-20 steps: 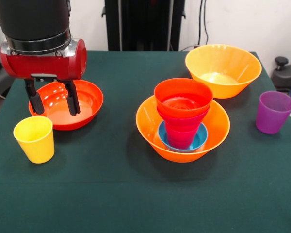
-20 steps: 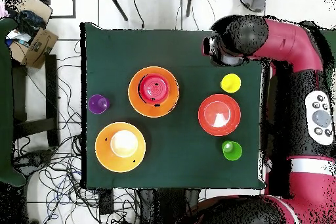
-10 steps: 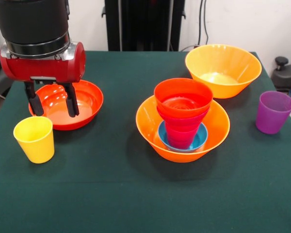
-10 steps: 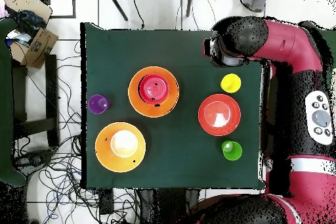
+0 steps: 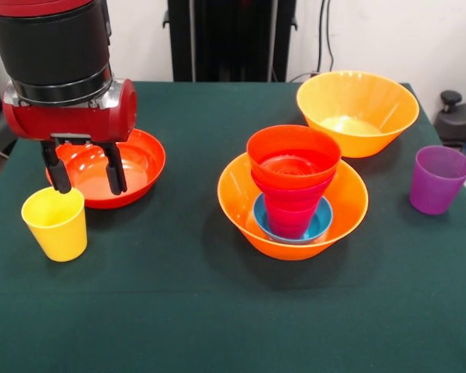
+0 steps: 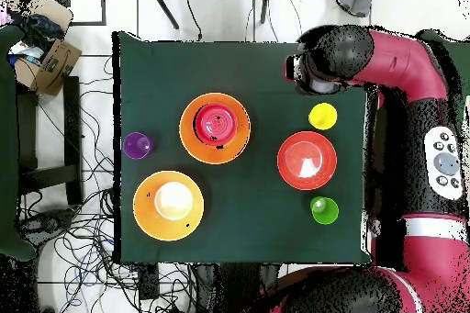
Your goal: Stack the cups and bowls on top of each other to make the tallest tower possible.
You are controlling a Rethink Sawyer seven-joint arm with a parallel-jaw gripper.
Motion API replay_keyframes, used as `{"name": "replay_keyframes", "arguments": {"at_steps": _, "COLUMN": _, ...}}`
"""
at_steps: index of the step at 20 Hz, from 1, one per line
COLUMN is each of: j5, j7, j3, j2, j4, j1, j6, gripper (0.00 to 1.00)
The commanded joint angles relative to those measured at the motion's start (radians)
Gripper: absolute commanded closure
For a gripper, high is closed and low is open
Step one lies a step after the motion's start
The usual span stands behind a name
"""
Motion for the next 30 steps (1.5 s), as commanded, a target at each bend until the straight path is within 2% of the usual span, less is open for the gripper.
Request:
{"name": "replay_keyframes", "arguments": {"at_steps": 1, "j5": -0.074, "j7": -0.360, "j3": 0.044, "j2": 0.013, "j4": 0.025, "j1": -0.005, "j6": 0.023, "gripper": 0.00}}
{"name": "replay_keyframes", "arguments": {"at_steps": 13, "j5": -0.077, "j7": -0.286, "j3": 0.024, "j2": -0.033, "j4": 0.117, "j1": 0.002, "j6": -0.036, "gripper": 0.00}}
{"name": "replay_keyframes", "arguments": {"at_steps": 21, "j5": -0.073, "j7": -0.275, "j3": 0.037, "j2": -0.022, "j4": 0.140, "j1": -0.008, "j6": -0.075, "gripper": 0.00}}
{"name": "replay_keyframes", "arguments": {"at_steps": 30, "j5": -0.063, "j7": -0.287, "j3": 0.044, "j2": -0.004, "j4": 0.125, "j1": -0.016, "j6": -0.062, "gripper": 0.00}}
